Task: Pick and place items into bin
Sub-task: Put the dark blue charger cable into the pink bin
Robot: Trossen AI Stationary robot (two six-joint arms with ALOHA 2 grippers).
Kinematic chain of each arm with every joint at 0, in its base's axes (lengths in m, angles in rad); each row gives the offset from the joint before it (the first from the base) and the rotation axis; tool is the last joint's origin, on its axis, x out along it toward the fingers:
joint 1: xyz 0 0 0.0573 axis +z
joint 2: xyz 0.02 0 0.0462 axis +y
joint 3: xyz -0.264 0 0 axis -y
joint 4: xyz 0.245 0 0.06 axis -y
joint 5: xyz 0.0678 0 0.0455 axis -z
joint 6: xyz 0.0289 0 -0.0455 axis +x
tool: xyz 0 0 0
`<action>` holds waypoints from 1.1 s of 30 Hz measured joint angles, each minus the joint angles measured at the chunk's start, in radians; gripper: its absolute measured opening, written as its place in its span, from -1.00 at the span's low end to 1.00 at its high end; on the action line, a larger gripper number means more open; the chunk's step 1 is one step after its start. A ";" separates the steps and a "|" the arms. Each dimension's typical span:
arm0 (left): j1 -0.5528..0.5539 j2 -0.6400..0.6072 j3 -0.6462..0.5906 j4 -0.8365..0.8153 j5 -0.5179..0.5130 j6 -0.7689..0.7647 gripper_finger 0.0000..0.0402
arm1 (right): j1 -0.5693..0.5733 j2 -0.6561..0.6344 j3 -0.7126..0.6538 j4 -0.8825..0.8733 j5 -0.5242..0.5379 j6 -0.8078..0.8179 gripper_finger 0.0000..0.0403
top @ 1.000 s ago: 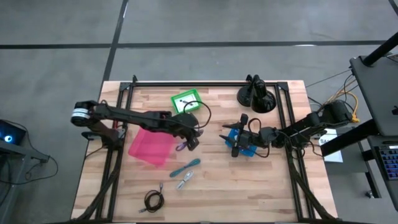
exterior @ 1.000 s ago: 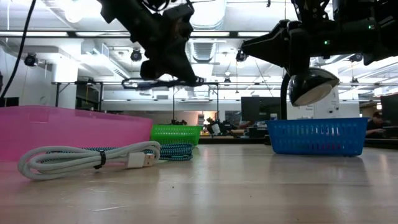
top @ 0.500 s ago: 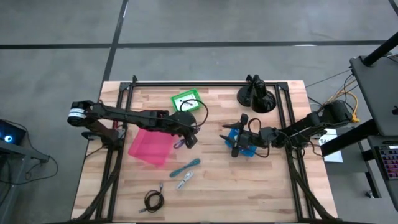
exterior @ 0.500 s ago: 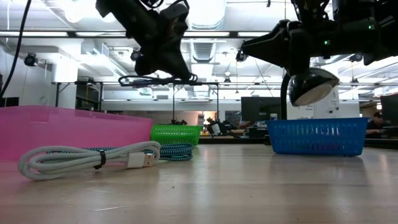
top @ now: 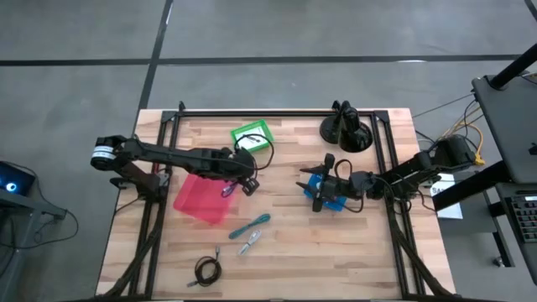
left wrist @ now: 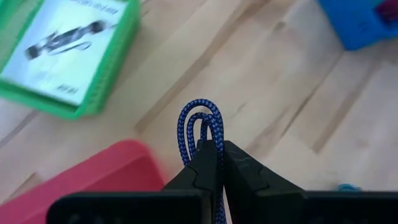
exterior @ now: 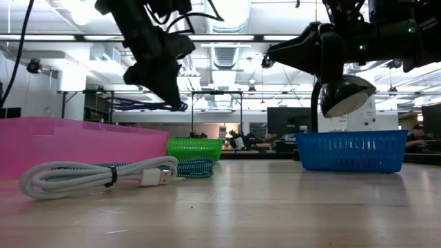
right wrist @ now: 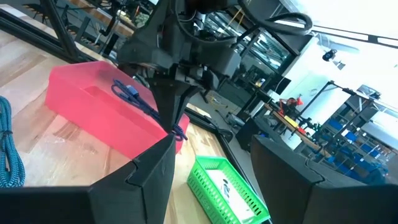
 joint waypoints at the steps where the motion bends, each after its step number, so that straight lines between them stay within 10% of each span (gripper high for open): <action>1: 0.000 0.000 0.000 -0.014 -0.010 -0.010 -0.99 | 0.000 0.000 0.000 0.000 0.000 0.000 -0.03; 33: 0.005 -0.013 -0.100 -0.418 -0.217 -0.371 -0.99 | 0.000 0.000 0.000 -0.008 0.000 0.000 -0.03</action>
